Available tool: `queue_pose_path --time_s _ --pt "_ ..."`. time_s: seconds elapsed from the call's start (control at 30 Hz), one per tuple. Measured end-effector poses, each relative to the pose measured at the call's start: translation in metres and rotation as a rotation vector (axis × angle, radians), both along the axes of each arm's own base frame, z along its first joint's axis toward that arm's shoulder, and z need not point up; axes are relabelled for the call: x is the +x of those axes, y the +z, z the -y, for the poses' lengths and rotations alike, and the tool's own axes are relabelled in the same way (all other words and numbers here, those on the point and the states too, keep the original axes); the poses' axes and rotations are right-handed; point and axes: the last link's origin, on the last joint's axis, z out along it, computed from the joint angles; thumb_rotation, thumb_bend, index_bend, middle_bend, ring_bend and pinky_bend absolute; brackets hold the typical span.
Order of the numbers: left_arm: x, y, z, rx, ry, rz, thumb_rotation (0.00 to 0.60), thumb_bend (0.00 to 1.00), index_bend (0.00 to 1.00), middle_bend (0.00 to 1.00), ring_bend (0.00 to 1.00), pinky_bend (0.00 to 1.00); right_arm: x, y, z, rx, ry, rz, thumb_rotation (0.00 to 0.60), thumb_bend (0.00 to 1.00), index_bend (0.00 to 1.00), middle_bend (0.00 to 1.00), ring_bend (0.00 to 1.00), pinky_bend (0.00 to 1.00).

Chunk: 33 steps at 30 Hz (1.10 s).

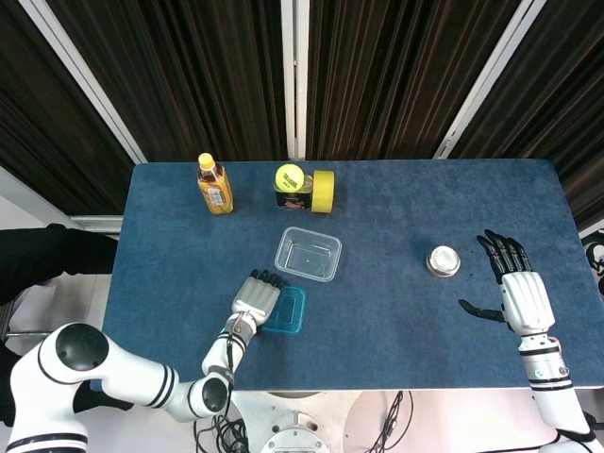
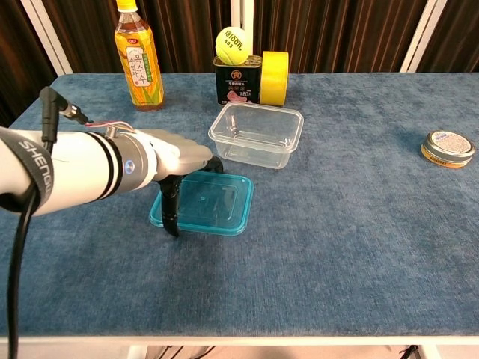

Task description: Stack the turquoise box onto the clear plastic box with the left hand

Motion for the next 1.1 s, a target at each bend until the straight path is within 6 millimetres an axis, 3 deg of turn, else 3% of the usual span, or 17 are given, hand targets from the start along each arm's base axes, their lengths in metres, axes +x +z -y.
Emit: queue_pose_path --time_s 0.13,0.33,0.77,0.9,1.1 --pt "-0.002 0.001 -0.002 0.015 -0.016 0.017 0.6 0.04 0.34 0.32 0.24 0.21 0.0 0.0 -0.001 -0.002 -0.001 0.002 0.6 0.02 0.0 0.0 0.0 0.0" --pt "-0.01 0.017 -0.007 0.054 -0.047 0.042 0.6 0.04 0.35 0.34 0.25 0.21 0.001 0.001 -0.002 -0.007 0.001 0.004 0.6 0.02 0.0 0.0 0.0 0.0" --pt "-0.034 0.091 -0.028 0.171 -0.052 0.097 0.6 0.04 0.35 0.33 0.25 0.15 0.006 0.002 -0.002 -0.011 0.011 0.005 0.6 0.02 0.0 0.0 0.0 0.0" --pt "-0.023 0.1 -0.038 0.153 -0.075 0.13 0.6 0.04 0.35 0.32 0.25 0.13 0.007 0.003 -0.002 -0.014 0.012 0.0 0.6 0.02 0.0 0.0 0.0 0.0" --pt "0.011 0.091 -0.054 0.062 -0.17 0.141 0.6 0.04 0.34 0.31 0.22 0.11 0.007 0.009 -0.005 -0.022 -0.001 0.0 0.6 0.02 0.0 0.0 0.0 0.0"
